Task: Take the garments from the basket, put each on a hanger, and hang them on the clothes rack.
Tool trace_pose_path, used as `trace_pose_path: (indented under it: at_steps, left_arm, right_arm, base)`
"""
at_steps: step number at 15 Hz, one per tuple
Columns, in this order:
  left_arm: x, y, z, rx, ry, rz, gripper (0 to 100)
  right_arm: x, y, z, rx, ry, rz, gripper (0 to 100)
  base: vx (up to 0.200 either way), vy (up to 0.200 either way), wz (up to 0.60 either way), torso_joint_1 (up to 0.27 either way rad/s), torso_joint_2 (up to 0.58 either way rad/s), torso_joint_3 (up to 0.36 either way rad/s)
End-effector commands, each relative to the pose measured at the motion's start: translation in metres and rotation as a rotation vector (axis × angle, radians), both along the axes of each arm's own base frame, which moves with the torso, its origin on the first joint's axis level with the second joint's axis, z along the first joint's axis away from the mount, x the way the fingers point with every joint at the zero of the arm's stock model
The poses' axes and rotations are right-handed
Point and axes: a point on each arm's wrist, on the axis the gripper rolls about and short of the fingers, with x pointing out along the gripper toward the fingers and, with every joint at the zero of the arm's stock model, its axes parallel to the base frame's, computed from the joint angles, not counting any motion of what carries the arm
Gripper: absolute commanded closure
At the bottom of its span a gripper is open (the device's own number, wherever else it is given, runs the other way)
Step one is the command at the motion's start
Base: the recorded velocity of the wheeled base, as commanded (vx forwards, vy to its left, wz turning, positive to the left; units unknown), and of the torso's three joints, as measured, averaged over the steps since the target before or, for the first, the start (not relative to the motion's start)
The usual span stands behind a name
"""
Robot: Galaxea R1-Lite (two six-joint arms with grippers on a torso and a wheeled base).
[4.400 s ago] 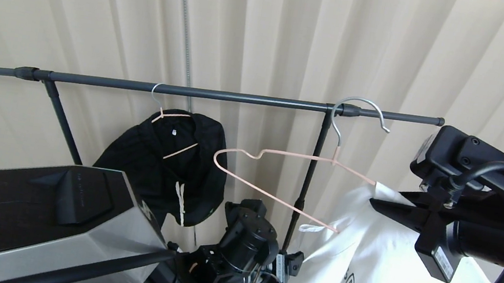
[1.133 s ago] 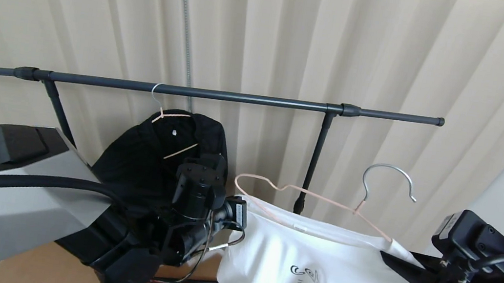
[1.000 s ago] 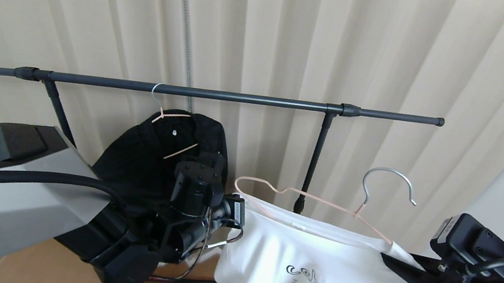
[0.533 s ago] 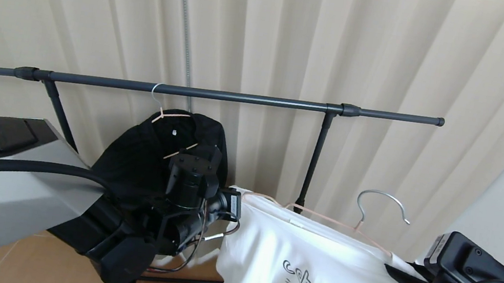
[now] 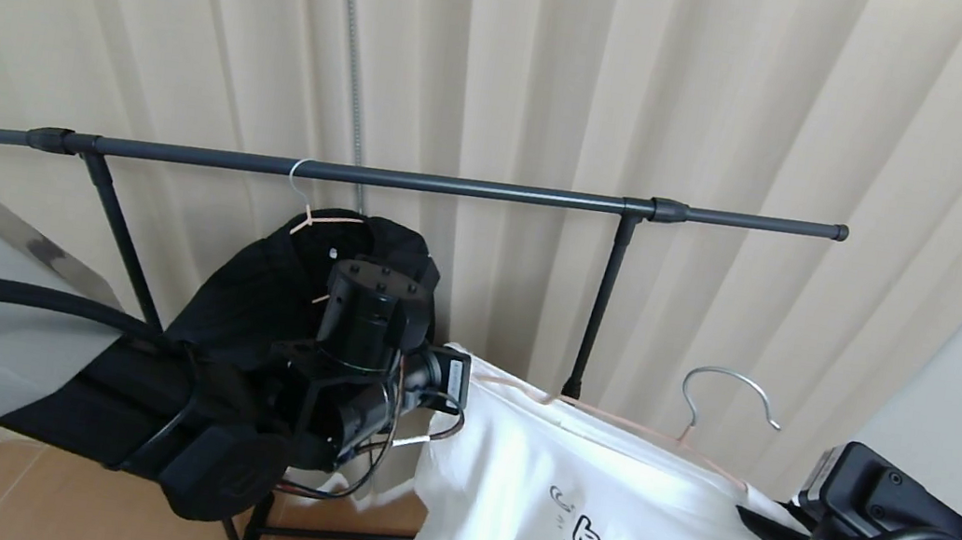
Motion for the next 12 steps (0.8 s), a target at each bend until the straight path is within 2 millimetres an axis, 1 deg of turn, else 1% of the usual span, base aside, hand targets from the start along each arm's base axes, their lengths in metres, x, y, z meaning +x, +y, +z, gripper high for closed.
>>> trace_pose_path:
  at_steps: [1,3,5,6,8,10,12]
  left_arm:
    - [-0.01,-0.006,0.026,-0.031,-0.046,-0.037,100]
    - [-0.019,-0.013,0.032,-0.013,-0.038,-0.069,100]
    - [-0.025,-0.02,0.032,0.004,-0.036,-0.099,100]
    - [-0.03,-0.026,0.033,0.011,-0.035,-0.123,100]
    - [-0.033,-0.031,0.037,0.015,-0.031,-0.138,100]
    - [-0.037,-0.034,0.039,0.019,-0.031,-0.143,100]
    - [-0.043,-0.041,0.044,0.012,-0.044,-0.159,100]
  right_arm:
    - [0.007,0.004,-0.003,-0.005,0.015,0.001,100]
    - [0.015,0.008,-0.005,0.021,-0.003,-0.003,100]
    - [0.02,0.013,-0.009,0.057,0.002,-0.019,100]
    - [0.025,0.019,-0.012,0.089,0.014,-0.03,100]
    - [0.029,0.024,-0.015,0.121,0.017,-0.041,100]
    - [0.034,0.027,-0.017,0.131,0.013,-0.049,100]
    - [0.036,0.028,-0.02,0.122,0.012,-0.062,100]
  base:
    - [0.0,0.0,0.0,0.0,0.0,0.0]
    - [0.0,0.0,0.0,0.0,0.0,0.0]
    - [0.0,0.0,0.0,0.0,0.0,0.0]
    - [0.0,0.0,0.0,0.0,0.0,0.0]
    - [0.0,0.0,0.0,0.0,0.0,0.0]
    - [0.0,0.0,0.0,0.0,0.0,0.0]
    - [0.0,0.0,0.0,0.0,0.0,0.0]
